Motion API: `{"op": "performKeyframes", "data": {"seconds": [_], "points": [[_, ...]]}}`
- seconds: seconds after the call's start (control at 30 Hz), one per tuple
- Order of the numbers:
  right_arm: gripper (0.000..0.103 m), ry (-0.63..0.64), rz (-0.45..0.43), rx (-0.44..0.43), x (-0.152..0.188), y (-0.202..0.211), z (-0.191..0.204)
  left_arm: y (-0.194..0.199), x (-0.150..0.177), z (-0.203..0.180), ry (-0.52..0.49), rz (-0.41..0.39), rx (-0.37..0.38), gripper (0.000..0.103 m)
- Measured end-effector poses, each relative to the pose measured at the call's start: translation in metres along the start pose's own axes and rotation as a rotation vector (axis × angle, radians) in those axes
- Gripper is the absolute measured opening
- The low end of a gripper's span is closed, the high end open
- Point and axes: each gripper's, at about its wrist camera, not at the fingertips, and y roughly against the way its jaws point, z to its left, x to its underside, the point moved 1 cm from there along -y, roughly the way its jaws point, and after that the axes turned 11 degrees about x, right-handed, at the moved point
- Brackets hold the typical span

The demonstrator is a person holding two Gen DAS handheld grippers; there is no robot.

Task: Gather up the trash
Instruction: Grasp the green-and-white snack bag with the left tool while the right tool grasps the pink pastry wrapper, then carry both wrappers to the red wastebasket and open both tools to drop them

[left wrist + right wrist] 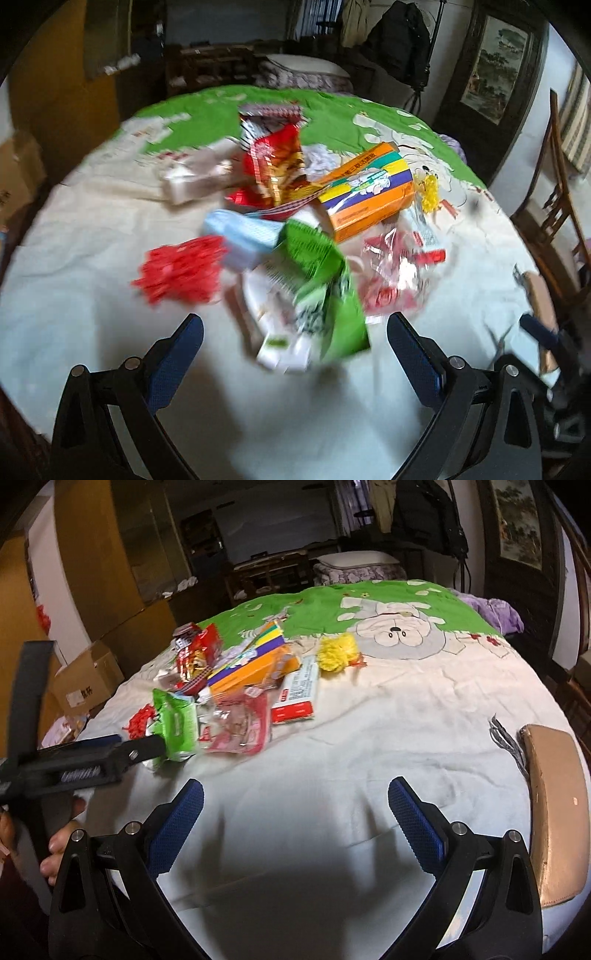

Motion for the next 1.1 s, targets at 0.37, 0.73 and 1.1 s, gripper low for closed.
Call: {"op": "performKeyframes", "data": {"seconds": [0.37,0.73,1.1], "points": [[0.096,0.026,-0.023,-0.076,-0.018,-0.012,0.019,0.035,-0.002,0.008,0.009,-0.094,0.064,0.074],[0.084,0.084,0.036,-0.057,-0.036,-0.055,0.071,0.078,0.010,0.039,0.049,-0.161,0.001,0.074],[0.030,0.127,-0.072,-0.165,-0.046,-0.014,0.091,0.115,0.016,0.055,0.078,-0.219,-0.034,0.074]]}}
